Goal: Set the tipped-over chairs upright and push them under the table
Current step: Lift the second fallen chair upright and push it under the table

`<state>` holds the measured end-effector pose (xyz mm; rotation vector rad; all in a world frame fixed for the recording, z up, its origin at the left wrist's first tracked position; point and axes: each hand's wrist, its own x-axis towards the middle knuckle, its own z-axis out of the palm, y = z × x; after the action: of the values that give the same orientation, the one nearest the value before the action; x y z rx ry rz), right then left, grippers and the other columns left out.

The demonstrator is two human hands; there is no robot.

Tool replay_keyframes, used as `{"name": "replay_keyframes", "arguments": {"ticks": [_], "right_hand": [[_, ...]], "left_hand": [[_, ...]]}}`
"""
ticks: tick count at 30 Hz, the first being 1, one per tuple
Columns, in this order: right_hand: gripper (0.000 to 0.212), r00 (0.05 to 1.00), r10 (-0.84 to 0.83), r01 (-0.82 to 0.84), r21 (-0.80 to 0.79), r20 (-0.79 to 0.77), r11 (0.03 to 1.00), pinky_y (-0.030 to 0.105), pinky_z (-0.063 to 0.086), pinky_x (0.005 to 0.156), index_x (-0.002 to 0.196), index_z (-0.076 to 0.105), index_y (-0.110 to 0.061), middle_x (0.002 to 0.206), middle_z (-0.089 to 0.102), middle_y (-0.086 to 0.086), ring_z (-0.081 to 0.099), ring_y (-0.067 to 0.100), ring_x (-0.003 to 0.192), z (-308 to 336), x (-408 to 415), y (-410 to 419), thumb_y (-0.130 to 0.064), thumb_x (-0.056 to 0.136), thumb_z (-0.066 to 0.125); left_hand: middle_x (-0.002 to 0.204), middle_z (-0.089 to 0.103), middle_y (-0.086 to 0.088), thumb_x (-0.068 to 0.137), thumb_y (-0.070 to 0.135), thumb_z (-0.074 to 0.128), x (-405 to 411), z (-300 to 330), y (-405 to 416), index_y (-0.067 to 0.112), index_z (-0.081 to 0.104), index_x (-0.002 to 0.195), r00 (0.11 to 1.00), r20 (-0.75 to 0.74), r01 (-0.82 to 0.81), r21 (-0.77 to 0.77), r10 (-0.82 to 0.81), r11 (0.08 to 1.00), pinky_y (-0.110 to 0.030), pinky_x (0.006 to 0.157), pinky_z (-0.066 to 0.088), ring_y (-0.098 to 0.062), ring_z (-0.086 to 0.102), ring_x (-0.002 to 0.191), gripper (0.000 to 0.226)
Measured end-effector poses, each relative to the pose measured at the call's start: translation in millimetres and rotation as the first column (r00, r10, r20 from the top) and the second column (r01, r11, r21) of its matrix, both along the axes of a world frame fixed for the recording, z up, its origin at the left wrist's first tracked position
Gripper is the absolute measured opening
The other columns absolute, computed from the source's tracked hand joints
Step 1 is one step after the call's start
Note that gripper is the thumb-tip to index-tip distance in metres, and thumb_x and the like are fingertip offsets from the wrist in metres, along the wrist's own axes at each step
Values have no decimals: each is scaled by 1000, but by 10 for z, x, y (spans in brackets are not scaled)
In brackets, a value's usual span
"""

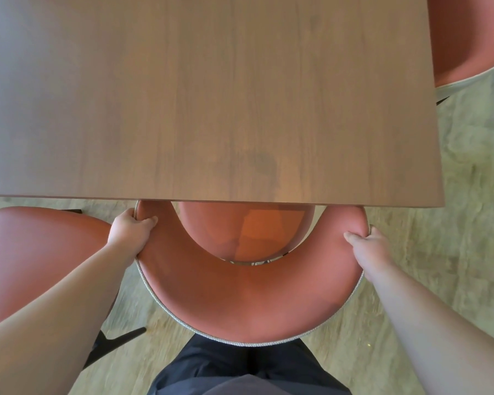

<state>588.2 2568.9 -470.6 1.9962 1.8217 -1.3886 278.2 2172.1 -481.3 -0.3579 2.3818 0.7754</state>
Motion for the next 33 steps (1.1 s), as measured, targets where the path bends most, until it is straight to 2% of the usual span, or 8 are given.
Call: {"name": "replay_keyframes", "arguments": {"ticks": [3, 11, 17, 21, 23, 26, 31, 33], "right_hand": [[50, 1000, 7, -6, -14, 28, 1000, 54, 54, 98, 130, 56, -4, 118, 70, 16, 68, 39, 106, 8, -21, 23, -26, 89, 74], [58, 993, 37, -31, -52, 111, 998, 55, 53, 98, 127, 53, -6, 123, 66, 16, 66, 39, 108, 37, -68, 38, -41, 86, 75], [66, 982, 16, -18, 9, 189, 1000, 50, 51, 98, 143, 46, -8, 126, 62, 11, 62, 40, 115, 207, -157, -84, -44, 91, 65], [65, 993, -111, 108, 70, 40, 992, 33, 47, 73, 153, 42, -21, 131, 63, 3, 63, 20, 82, 392, -109, -347, -24, 90, 59], [63, 991, -124, 127, 92, -44, 988, 30, 44, 71, 151, 45, -25, 132, 61, -4, 60, 12, 80, 512, -21, -508, -19, 89, 55], [59, 983, -127, 140, 97, -130, 985, 30, 44, 85, 146, 49, -27, 142, 61, -5, 60, 14, 108, 722, 108, -767, -13, 89, 50], [52, 977, -75, 90, 65, -201, 994, 28, 45, 67, 136, 51, -35, 123, 65, -22, 69, 14, 92, 1055, 298, -1211, -15, 88, 45], [48, 966, -57, 76, 64, -253, 995, 32, 51, 72, 134, 51, -36, 117, 65, -27, 69, 12, 87, 1156, 397, -1377, -16, 91, 45]], "left_hand": [[85, 72, -4, 89, 30, 76, -15, 14, 28, 22, 63, 87, 1000, 11, 8, -2, -8, 1000, -30, 58, 50, -26, 70, 76, 16], [86, 71, -1, 88, 39, 78, -9, 94, 52, 16, 65, 101, 999, 53, 4, 12, -5, 1000, -31, 59, 51, -23, 69, 75, 29], [118, 72, -10, 94, 22, 67, 111, 262, 16, 13, 62, 130, 996, 92, -19, 93, 11, 996, -47, 93, 58, -32, 70, 102, 37], [135, 66, -7, 94, 16, 59, 162, 508, -18, 18, 45, 157, 998, 59, -37, 144, 29, 989, -38, 87, 55, -28, 68, 109, 65], [139, 68, -2, 92, 14, 56, 223, 636, -68, 20, 46, 156, 998, 52, -42, 208, 32, 977, -41, 93, 57, -26, 71, 112, 65], [114, 75, 16, 95, 14, 57, 338, 832, -155, 18, 54, 149, 998, 34, -67, 296, 60, 953, -35, 81, 58, -10, 71, 96, 54], [118, 74, -5, 102, 14, 63, 627, 1127, -361, 14, 62, 134, 995, 74, -87, 402, 63, 911, -32, 75, 57, -19, 72, 105, 33], [116, 75, -5, 102, 14, 65, 779, 1260, -452, 14, 62, 131, 996, 72, -71, 433, 45, 899, -31, 74, 57, -21, 73, 107, 30]]}}
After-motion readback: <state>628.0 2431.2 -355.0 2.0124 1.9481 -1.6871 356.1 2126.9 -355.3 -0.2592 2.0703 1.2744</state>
